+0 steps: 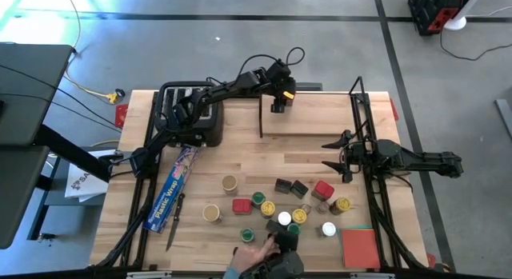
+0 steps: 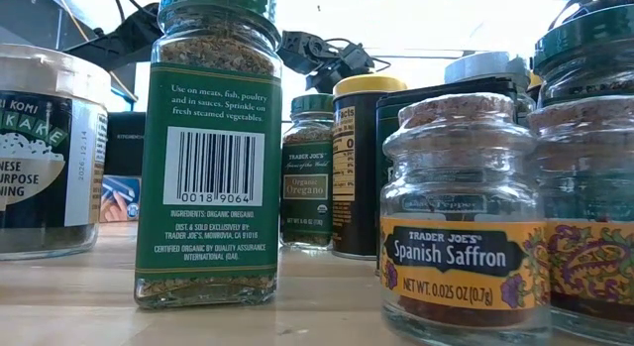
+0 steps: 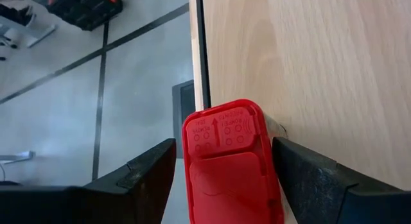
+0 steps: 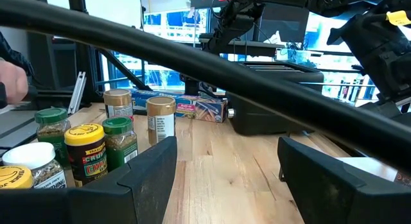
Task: Shelf spices
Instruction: Put the top left red seasoning can on the shelf, then put the right red seasoning can on the shelf aligned with the other red seasoning can
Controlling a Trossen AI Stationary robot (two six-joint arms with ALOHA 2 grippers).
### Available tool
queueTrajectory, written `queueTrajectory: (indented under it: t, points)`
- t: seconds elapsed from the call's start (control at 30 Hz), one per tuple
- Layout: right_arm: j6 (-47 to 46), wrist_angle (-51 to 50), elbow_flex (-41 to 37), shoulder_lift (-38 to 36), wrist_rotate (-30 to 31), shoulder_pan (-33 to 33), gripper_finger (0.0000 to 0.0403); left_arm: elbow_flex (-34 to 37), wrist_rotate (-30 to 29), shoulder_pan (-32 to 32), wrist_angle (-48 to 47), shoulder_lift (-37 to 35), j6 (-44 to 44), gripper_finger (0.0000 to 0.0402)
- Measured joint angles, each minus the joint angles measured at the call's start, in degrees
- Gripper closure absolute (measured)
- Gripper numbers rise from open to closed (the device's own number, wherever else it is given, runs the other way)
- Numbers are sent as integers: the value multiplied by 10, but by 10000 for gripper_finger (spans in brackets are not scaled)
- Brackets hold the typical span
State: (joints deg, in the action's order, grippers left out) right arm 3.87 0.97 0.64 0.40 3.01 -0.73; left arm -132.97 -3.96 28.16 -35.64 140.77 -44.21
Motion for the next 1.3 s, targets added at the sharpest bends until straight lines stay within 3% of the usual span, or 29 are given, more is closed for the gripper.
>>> queueTrajectory:
  t: [0.3,0.53,0.7,1.1,1.3]
  points:
    - [0,0,0,0,0,0,138,0,-18,0,0,0,-22,147]
    - [0,0,0,0,0,0,138,1,-105,-30,-11,-15,-10,147]
    - [0,0,0,0,0,0,138,1,-94,-68,-23,-60,-8,147]
    - [0,0,0,0,0,0,138,0,23,-119,-81,-118,88,147]
    - [0,0,0,0,0,0,138,0,174,-127,-155,-110,147,147]
